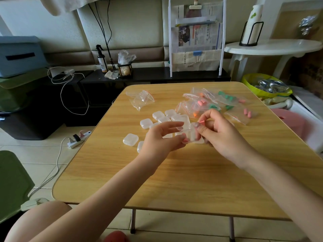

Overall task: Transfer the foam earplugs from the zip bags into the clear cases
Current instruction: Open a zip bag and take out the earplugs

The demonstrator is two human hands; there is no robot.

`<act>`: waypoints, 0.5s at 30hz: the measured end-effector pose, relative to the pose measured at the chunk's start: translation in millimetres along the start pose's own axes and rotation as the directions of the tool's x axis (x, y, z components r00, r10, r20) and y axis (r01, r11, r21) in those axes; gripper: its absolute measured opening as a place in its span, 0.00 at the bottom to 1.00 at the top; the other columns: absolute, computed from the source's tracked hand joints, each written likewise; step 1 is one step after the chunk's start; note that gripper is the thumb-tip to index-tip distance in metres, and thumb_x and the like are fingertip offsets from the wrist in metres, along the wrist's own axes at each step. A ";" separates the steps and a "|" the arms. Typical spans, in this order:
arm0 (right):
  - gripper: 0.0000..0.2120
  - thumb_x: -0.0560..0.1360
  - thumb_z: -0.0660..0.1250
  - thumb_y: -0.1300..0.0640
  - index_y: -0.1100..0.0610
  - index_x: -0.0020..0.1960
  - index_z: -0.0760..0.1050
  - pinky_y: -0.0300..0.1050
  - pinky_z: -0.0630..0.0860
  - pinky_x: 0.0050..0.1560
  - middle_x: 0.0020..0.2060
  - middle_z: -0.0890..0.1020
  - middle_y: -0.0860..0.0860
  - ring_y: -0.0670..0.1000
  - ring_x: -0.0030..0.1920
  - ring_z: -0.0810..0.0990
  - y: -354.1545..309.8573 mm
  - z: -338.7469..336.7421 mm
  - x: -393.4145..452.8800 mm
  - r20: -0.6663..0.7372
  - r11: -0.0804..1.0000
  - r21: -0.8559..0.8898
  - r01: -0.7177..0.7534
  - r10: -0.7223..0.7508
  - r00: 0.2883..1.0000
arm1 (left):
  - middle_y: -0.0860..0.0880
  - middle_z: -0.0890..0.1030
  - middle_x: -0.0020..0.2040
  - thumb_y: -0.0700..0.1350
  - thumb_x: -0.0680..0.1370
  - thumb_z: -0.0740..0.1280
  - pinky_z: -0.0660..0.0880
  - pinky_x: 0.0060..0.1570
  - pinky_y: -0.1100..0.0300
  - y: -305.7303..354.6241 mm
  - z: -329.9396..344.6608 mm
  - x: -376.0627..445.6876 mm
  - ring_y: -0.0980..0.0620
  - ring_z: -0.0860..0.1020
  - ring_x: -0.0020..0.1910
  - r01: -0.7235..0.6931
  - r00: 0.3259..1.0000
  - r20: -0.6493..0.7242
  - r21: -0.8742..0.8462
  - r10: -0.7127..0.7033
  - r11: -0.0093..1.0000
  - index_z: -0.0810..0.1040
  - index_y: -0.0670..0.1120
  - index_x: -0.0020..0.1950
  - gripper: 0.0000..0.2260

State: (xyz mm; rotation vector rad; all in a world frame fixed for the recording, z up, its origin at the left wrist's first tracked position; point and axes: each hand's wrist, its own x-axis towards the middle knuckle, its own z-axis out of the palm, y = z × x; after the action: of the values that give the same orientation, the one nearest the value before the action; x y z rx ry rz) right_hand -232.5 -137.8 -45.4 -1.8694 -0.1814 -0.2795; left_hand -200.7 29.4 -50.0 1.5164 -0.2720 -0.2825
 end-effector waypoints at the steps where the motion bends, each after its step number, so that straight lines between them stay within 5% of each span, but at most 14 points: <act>1: 0.03 0.77 0.65 0.56 0.55 0.47 0.71 0.29 0.69 0.34 0.37 0.80 0.49 0.39 0.32 0.74 0.2 -0.9 0.7 -0.030 1.000 0.012 0.009 -0.009 1.000 | 0.43 0.80 0.57 0.34 0.74 0.71 0.80 0.47 0.59 -0.3 -0.2 0.1 0.44 0.84 0.46 -0.003 1.000 0.001 0.005 0.003 1.000 0.80 0.42 0.58 0.14; 5: 0.05 0.76 0.66 0.59 0.56 0.50 0.80 0.29 0.70 0.39 0.38 0.79 0.43 0.39 0.37 0.75 1.6 -4.9 2.2 -0.054 0.998 0.023 0.055 -0.054 0.997 | 0.43 0.80 0.56 0.35 0.73 0.71 0.80 0.46 0.61 -0.7 0.3 -0.7 0.45 0.84 0.46 0.010 1.000 0.005 0.006 -0.011 1.000 0.80 0.41 0.57 0.13; 9: 0.07 0.78 0.64 0.62 0.57 0.53 0.79 0.32 0.72 0.38 0.38 0.83 0.49 0.44 0.40 0.80 3.1 -4.2 1.6 0.005 0.997 0.039 0.068 -0.068 0.998 | 0.43 0.81 0.56 0.35 0.74 0.71 0.80 0.47 0.60 -1.1 0.9 0.0 0.44 0.83 0.47 0.000 1.000 -0.002 0.028 0.000 1.000 0.80 0.40 0.57 0.12; 15: 0.02 0.76 0.67 0.63 0.58 0.47 0.77 0.38 0.76 0.50 0.39 0.85 0.50 0.45 0.45 0.83 1.8 -2.3 -0.5 0.000 0.989 -0.053 0.141 -0.141 0.990 | 0.43 0.81 0.56 0.35 0.74 0.71 0.80 0.45 0.62 -0.4 0.4 0.4 0.44 0.83 0.47 -0.005 1.000 -0.010 0.035 0.005 0.999 0.80 0.41 0.57 0.12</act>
State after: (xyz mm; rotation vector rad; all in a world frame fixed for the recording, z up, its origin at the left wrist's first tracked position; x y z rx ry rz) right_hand -232.8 -140.6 -46.5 -1.9116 -0.3072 -0.3880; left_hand -200.5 28.9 -50.4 1.5512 -0.2741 -0.2678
